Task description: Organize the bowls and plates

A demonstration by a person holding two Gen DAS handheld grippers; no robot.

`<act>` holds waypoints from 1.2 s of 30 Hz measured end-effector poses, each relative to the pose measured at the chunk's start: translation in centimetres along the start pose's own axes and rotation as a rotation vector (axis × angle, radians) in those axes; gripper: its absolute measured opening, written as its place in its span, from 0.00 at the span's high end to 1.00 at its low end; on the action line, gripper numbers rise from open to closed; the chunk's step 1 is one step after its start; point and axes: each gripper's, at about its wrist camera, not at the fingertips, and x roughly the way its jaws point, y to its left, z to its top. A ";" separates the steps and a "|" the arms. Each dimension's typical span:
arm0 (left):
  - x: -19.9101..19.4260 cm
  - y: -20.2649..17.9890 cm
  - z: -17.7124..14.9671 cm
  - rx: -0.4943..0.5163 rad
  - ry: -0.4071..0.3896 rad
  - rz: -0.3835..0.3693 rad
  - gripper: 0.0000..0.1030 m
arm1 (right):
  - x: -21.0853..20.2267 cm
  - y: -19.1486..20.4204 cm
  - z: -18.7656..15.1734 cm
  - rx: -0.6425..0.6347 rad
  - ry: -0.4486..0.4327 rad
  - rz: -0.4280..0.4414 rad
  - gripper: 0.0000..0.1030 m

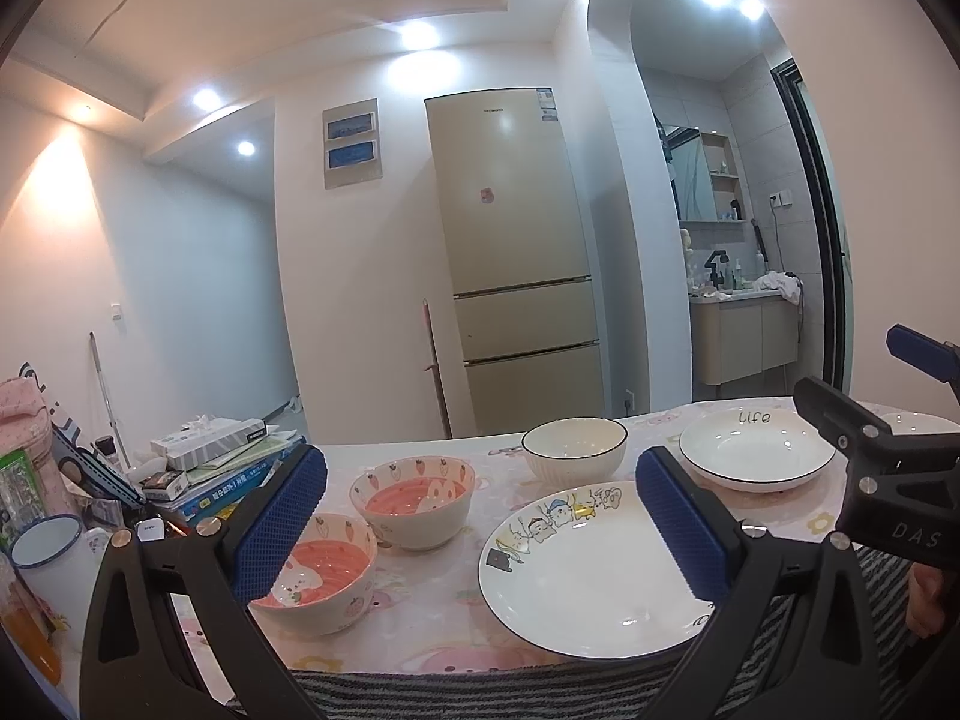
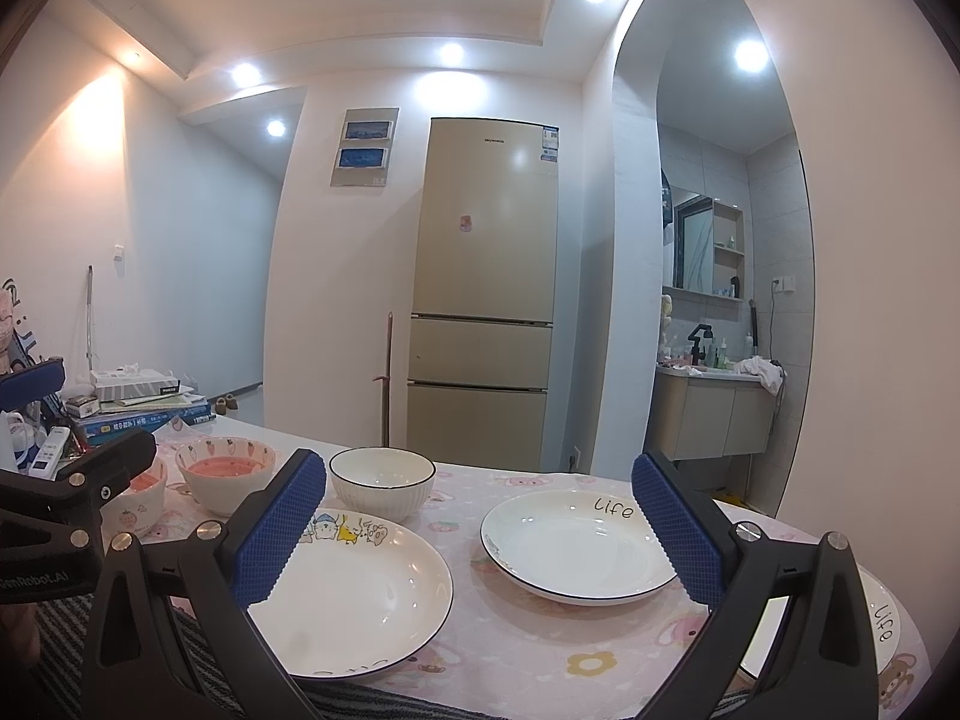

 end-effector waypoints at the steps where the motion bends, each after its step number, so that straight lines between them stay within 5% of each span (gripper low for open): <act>1: 0.0 0.0 0.0 -0.002 -0.001 0.001 0.00 | -0.1 0.0 0.0 -0.005 -0.001 -0.003 0.00; 12: -0.3 0.4 0.0 -0.028 -0.013 -0.015 0.00 | -0.9 0.0 -0.1 -0.011 -0.028 -0.007 0.00; 22: -1.4 0.3 0.3 -0.016 -0.069 0.070 0.00 | 0.0 -0.4 0.2 0.008 0.011 -0.011 0.00; 32: -1.3 1.6 3.1 -0.041 0.028 -0.018 0.00 | 0.0 -2.7 4.6 0.048 0.038 0.052 0.00; 36: -0.5 2.8 4.7 -0.130 0.109 -0.082 0.00 | -0.7 -3.1 6.5 0.064 0.015 0.072 0.00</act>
